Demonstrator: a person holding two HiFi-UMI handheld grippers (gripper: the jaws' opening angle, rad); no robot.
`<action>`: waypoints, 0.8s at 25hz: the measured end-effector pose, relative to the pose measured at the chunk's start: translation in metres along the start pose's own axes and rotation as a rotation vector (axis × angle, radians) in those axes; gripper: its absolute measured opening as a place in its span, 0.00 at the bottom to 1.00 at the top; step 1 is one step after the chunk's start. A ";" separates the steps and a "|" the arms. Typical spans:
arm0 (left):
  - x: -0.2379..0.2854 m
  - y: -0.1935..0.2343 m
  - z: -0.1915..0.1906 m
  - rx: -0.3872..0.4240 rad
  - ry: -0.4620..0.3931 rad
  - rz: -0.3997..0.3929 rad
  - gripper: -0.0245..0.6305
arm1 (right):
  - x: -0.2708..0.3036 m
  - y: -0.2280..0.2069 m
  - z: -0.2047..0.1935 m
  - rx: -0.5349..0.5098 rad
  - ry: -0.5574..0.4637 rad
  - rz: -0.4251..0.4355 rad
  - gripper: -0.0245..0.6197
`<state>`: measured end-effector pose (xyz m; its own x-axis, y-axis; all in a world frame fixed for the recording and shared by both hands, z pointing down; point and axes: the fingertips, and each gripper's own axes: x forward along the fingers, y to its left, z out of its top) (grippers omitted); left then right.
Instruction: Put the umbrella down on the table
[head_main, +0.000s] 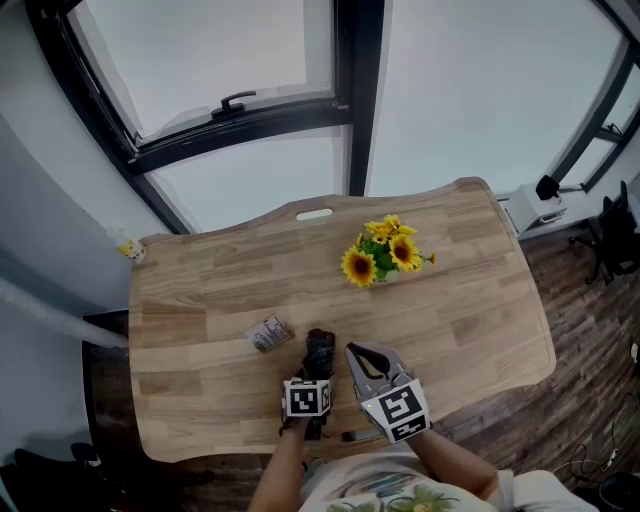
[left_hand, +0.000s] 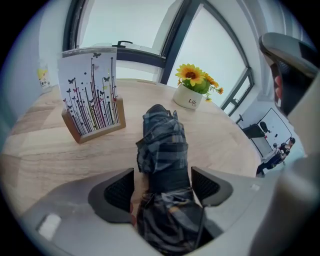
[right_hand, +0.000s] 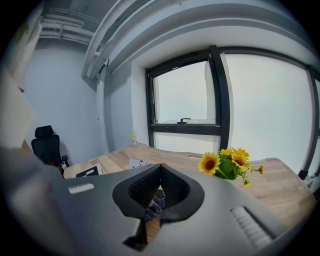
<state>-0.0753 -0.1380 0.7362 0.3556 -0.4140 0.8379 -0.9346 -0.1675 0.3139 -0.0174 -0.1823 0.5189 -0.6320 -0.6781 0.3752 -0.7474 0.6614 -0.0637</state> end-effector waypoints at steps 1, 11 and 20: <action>-0.001 0.001 0.000 -0.006 -0.007 -0.001 0.59 | -0.001 0.000 0.000 -0.002 -0.001 -0.001 0.04; -0.049 -0.012 0.035 -0.022 -0.154 -0.050 0.59 | -0.009 0.008 0.004 -0.010 -0.015 0.003 0.04; -0.104 -0.028 0.067 0.020 -0.302 -0.072 0.53 | -0.021 0.017 0.010 -0.015 -0.041 -0.004 0.04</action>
<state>-0.0860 -0.1497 0.6104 0.4104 -0.6471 0.6426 -0.9077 -0.2223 0.3558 -0.0192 -0.1598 0.5011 -0.6370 -0.6931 0.3373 -0.7470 0.6630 -0.0483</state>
